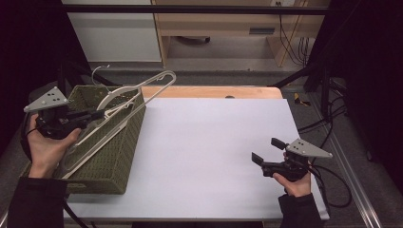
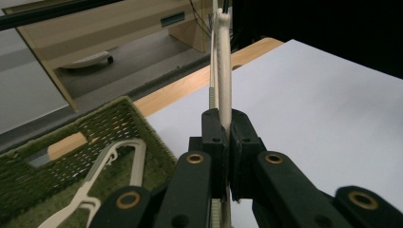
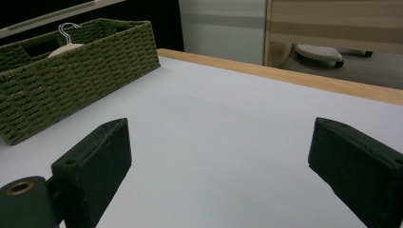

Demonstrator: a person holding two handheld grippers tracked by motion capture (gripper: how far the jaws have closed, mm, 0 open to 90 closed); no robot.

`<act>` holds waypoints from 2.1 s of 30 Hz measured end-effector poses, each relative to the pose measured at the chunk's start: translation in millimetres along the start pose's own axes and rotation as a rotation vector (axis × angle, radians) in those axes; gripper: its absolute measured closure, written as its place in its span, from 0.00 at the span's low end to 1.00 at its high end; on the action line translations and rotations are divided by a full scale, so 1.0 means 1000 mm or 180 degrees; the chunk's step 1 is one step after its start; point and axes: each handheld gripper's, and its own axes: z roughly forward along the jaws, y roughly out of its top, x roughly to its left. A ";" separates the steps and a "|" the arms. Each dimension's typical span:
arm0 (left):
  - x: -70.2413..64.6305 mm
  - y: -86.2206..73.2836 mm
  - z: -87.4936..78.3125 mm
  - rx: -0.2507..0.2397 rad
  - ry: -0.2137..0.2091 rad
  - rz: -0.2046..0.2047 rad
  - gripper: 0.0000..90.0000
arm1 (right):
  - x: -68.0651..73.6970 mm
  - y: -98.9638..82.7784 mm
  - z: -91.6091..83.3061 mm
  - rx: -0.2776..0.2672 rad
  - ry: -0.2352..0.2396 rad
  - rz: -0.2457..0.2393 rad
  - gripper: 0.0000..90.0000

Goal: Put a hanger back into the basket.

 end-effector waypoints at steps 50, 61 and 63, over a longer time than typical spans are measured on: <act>0.086 -0.098 0.008 0.0532 0.0323 -0.0515 0.96 | -0.001 -0.002 0.003 0.0035 -0.0024 0.0013 0.08; 0.089 -0.118 0.022 0.0644 0.0340 -0.0835 0.95 | -0.001 -0.002 0.002 0.0040 -0.0015 0.0006 0.09; 0.089 -0.119 0.023 0.0666 0.0403 -0.0881 0.94 | -0.001 -0.002 0.002 0.0033 -0.0023 0.0016 0.09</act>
